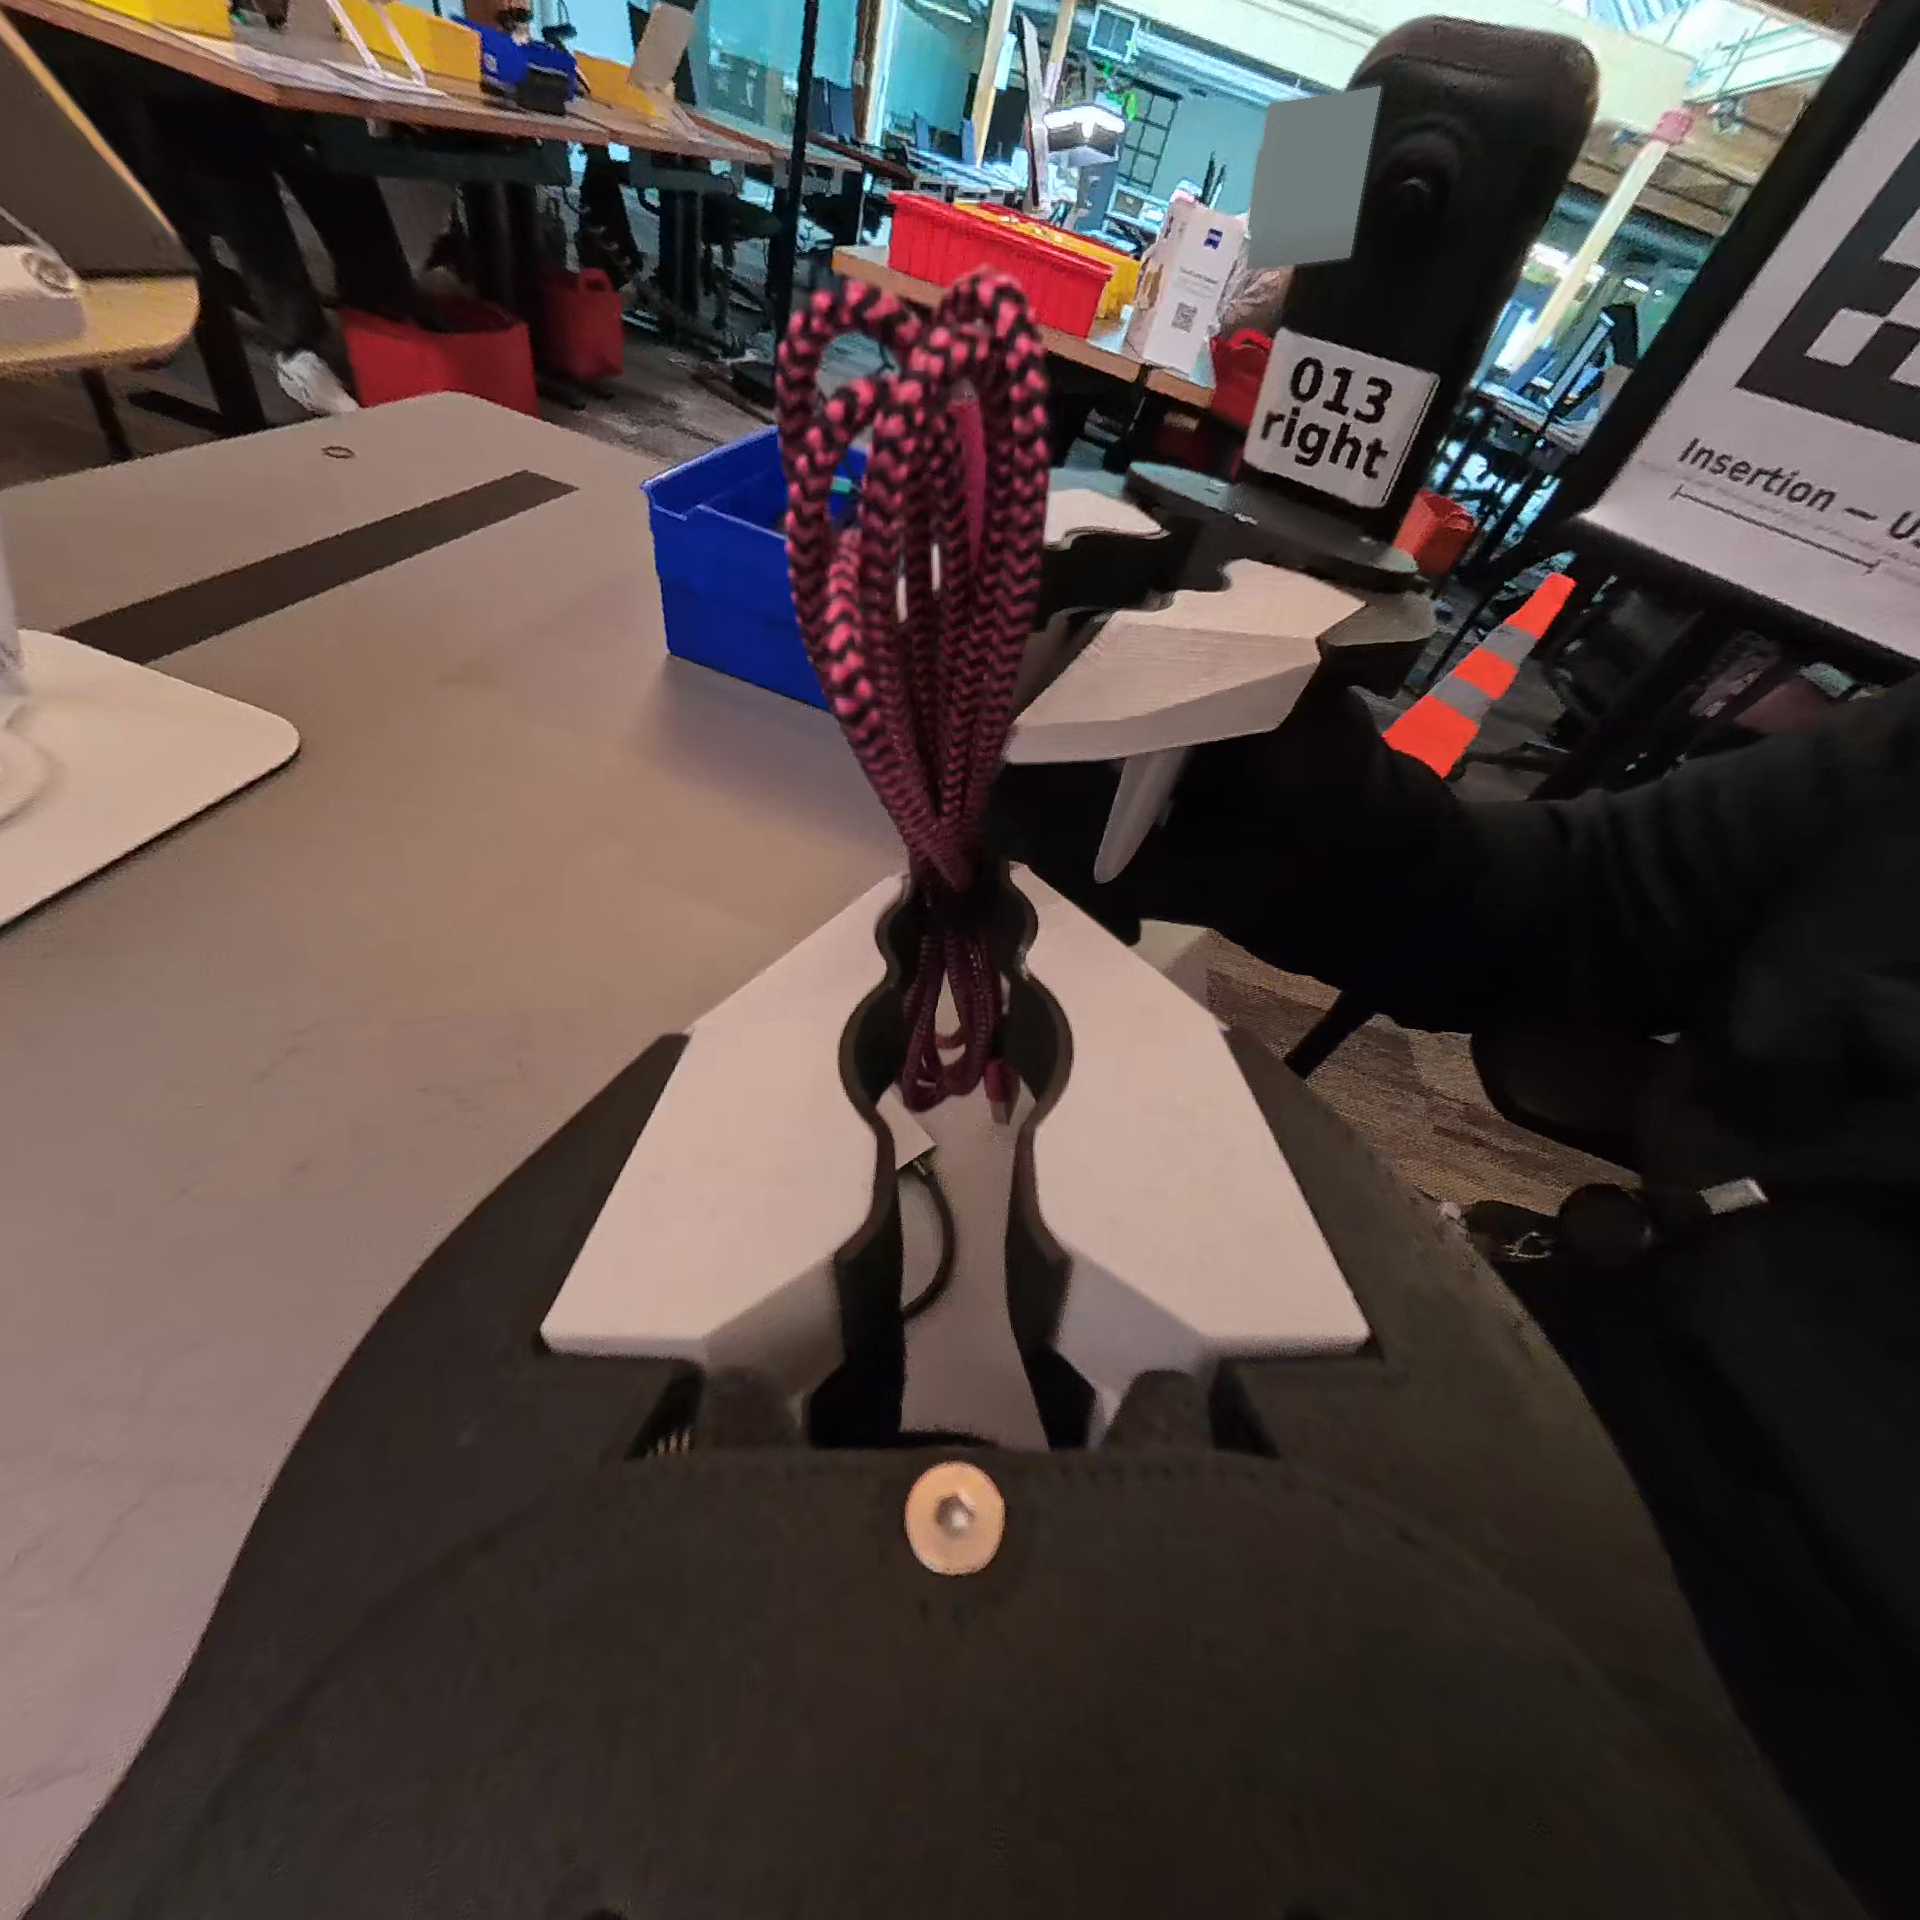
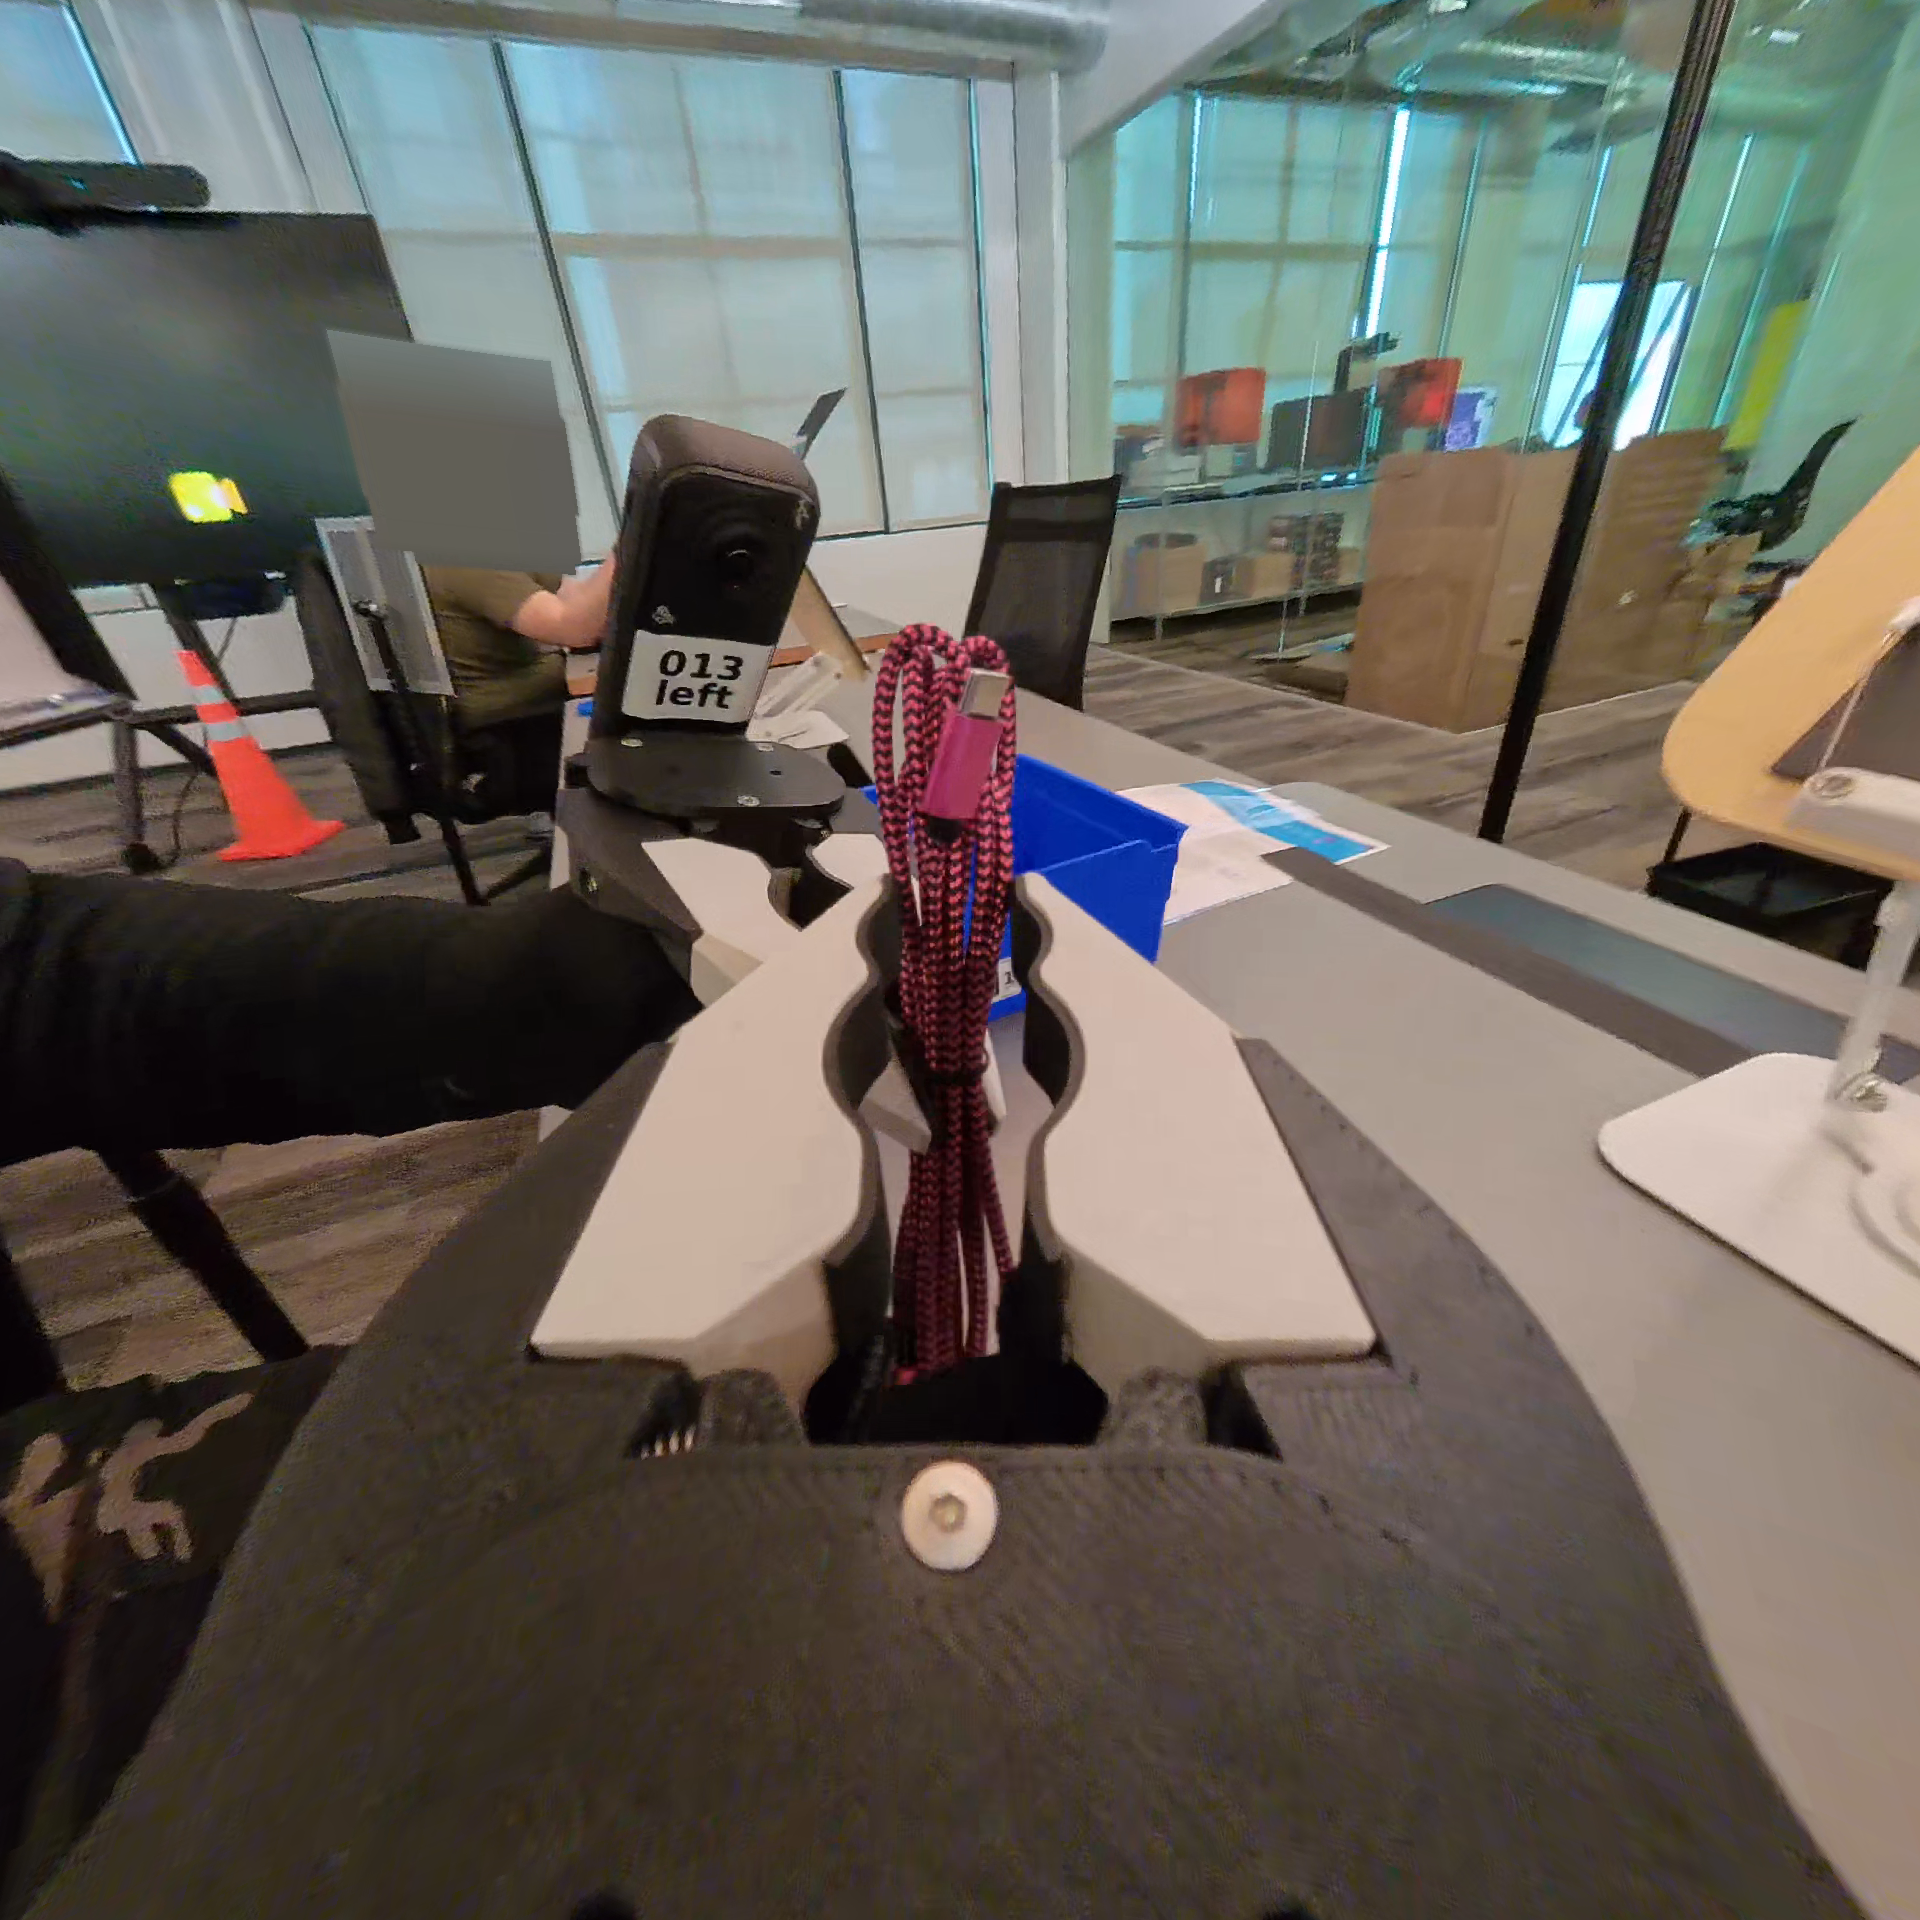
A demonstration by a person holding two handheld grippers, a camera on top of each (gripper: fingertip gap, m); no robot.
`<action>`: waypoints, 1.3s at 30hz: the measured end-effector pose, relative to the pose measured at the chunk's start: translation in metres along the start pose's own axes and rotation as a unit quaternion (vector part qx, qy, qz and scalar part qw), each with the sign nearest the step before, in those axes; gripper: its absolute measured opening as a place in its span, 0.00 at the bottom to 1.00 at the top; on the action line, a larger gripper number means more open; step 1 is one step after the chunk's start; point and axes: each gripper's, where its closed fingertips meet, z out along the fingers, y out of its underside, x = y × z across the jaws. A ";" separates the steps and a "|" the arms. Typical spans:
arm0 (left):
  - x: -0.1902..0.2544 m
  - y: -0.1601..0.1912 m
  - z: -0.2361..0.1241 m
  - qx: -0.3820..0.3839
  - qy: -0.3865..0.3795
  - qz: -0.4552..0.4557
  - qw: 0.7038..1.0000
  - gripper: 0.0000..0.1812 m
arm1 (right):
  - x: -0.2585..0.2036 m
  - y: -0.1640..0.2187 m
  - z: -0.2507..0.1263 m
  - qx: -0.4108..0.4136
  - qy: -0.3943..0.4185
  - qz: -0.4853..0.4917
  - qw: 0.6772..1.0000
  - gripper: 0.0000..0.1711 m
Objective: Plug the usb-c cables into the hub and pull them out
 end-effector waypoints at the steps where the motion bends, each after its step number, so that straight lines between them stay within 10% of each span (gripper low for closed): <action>1: -0.002 0.003 0.001 -0.002 -0.005 0.001 1.000 0.06 | 0.000 0.003 0.001 -0.003 -0.005 0.007 1.000 0.09; 12: -0.005 0.017 0.007 -0.016 0.013 -0.013 1.000 0.08 | 0.000 0.017 0.003 0.007 -0.039 0.022 0.999 0.02; 18: -0.041 -0.021 -0.029 0.024 -0.116 0.021 0.993 0.33 | 0.021 0.025 -0.002 -0.002 0.033 -0.042 0.999 0.02; 24: 0.012 -0.071 -0.034 0.046 -0.160 0.202 0.965 0.17 | 0.020 0.029 0.004 -0.013 0.070 -0.111 0.991 0.02; 31: -0.025 -0.039 -0.022 -0.003 -0.232 0.161 0.959 0.16 | 0.014 0.028 0.006 -0.027 0.108 -0.183 0.977 0.02; 39: -0.024 -0.023 -0.012 0.010 -0.133 0.066 0.989 0.05 | 0.009 0.037 0.012 -0.048 0.143 -0.266 0.952 0.00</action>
